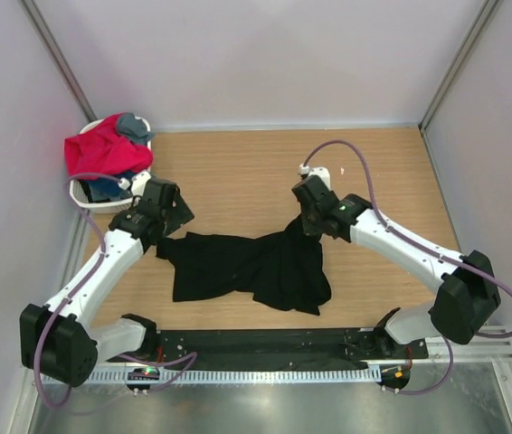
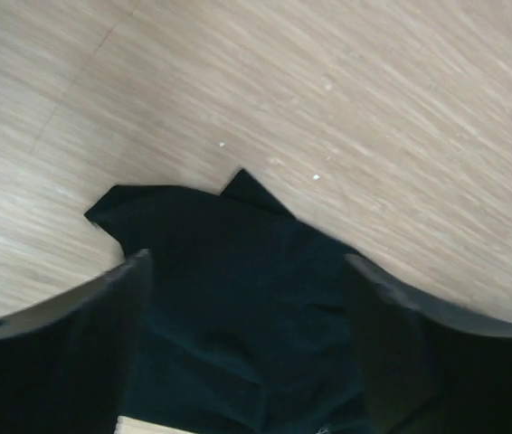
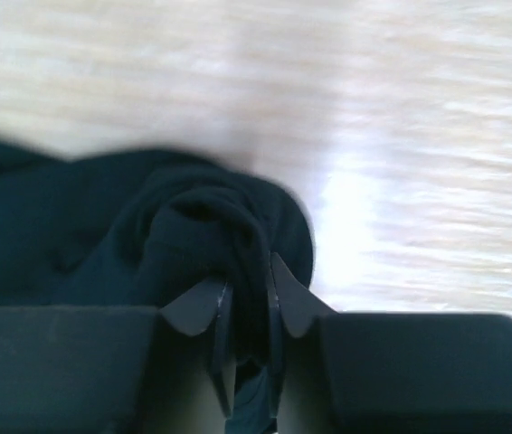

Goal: Fold and stack the t-shirts
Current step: Flatten the tshirt out

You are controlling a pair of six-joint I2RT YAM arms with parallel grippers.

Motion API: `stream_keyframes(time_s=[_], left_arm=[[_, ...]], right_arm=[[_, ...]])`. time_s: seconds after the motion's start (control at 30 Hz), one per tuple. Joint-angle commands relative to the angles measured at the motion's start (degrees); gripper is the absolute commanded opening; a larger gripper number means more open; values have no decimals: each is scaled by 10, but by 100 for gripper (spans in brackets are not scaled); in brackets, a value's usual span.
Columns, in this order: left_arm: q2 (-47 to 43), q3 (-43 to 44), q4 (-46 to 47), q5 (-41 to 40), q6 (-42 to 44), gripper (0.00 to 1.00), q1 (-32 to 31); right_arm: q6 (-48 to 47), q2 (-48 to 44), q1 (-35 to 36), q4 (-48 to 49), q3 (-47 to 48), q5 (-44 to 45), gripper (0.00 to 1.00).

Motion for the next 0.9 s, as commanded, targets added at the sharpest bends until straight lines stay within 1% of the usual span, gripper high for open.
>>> stream_keyframes(time_s=[0.0,0.07,0.1,0.13,0.17,0.2,0.23,0.27,0.33,0.37,0.4,0.43,0.47,0.53,0.6,0.63,0.7,0.73,0.8,0.87], left_arm=[[8,53,7,8,15,92,3],[1,67,-34,30,23,97,3],[-9,66,-45,64,24,97,3],[-25,58,-50,81,23,97,3],[-41,28,-50,95,12,97,2],[-83,11,-49,120,1,97,3],[-105,-10,-43,129,-9,96,2],[-147,-45,-41,139,-30,97,2],[-183,-81,-31,158,-46,96,2],[-199,-113,-28,164,-55,96,2],[-221,-124,-23,166,-69,96,2],[-229,-136,-14,184,-75,96,1],[-233,-151,-8,192,-79,96,2],[-229,-162,-3,204,-86,96,2],[-220,-169,-1,207,-87,96,2],[-211,-170,1,200,-89,96,2],[-203,-175,8,191,-97,96,2],[-198,-176,25,190,-99,96,2],[-183,-181,60,192,-101,96,2],[-159,-184,85,193,-103,96,2]], right_arm=[[-9,-30,-66,30,13,2,23],[-12,-28,-89,29,5,-47,26],[-11,-30,-100,28,-3,-59,30],[-9,-32,-112,28,-7,-74,32],[-9,-33,-115,29,-11,-78,34],[-8,-32,-116,30,-15,-77,35],[-8,-26,-117,31,-16,-77,35],[-5,-23,-116,31,-17,-76,35],[3,-7,-118,33,-19,-77,34],[15,-4,-119,34,-28,-89,34],[21,-1,-119,38,-37,-103,34],[24,-1,-120,43,-48,-117,35],[29,0,-123,45,-69,-125,39],[30,0,-132,37,-78,-120,42],[38,-4,-158,7,-62,-104,55],[40,-9,-167,-1,-56,-97,72],[49,-27,-186,-18,-38,-62,95],[47,-33,-191,-23,-29,-55,100],[45,-42,-197,-55,14,-32,100],[47,-48,-198,-89,71,-38,100]])
